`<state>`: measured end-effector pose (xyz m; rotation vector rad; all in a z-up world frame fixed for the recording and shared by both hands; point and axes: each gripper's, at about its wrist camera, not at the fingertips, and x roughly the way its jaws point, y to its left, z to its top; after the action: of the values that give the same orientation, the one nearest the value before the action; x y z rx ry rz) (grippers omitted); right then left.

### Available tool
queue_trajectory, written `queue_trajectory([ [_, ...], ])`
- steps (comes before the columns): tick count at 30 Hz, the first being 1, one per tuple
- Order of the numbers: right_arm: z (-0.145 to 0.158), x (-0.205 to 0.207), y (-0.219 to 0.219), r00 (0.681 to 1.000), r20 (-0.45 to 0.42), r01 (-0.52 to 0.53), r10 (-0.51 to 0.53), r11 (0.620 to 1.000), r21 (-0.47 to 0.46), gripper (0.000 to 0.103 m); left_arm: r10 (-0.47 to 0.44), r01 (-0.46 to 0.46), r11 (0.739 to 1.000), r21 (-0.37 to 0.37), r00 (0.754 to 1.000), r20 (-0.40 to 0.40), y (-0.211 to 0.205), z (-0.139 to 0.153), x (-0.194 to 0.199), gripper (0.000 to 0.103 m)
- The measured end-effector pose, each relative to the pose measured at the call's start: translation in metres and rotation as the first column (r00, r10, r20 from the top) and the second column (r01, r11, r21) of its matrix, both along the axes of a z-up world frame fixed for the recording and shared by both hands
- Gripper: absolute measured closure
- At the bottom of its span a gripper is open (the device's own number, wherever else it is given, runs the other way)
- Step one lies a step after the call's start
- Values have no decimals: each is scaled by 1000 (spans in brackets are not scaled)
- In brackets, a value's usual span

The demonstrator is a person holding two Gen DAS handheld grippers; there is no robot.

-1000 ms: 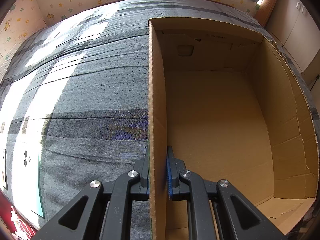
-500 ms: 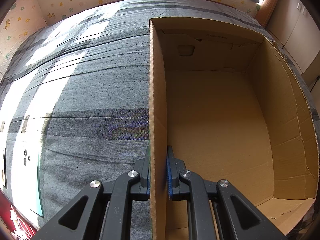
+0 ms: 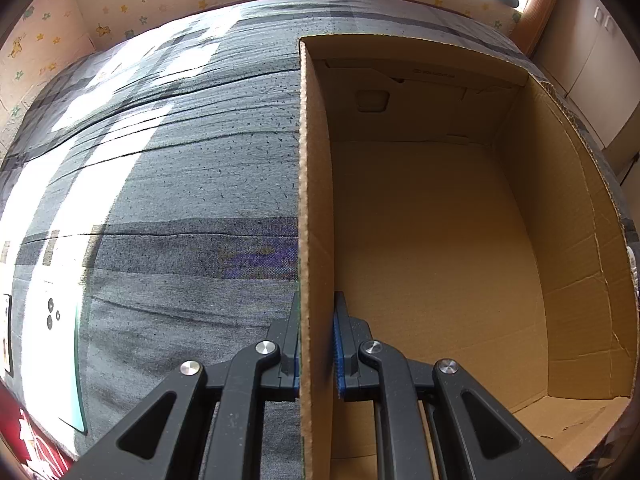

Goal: Organize rigid objects
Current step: 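Grasp the white remote control with the right gripper while left gripper holds box wall, then carry the white remote into the box and open the right gripper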

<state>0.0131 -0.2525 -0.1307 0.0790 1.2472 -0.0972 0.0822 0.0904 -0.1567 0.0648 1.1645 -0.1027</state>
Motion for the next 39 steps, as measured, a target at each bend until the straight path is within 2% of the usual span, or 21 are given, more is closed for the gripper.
queue_trajectory([
  [13,56,27,30,994,89,-59,61,998,-27,54,-9,9,1000,19,1000,3,-5,0,0,91],
  [24,87,51,82,977,145,-156,157,988,-20,54,-3,3,1000,16,1000,-2,-6,0,1,91],
  [32,92,69,125,965,152,-218,215,976,-1,54,0,0,1000,9,1000,-2,-3,0,2,91],
  [39,83,88,171,952,131,-280,275,960,24,54,-3,3,1000,16,1000,1,-5,0,1,91],
])
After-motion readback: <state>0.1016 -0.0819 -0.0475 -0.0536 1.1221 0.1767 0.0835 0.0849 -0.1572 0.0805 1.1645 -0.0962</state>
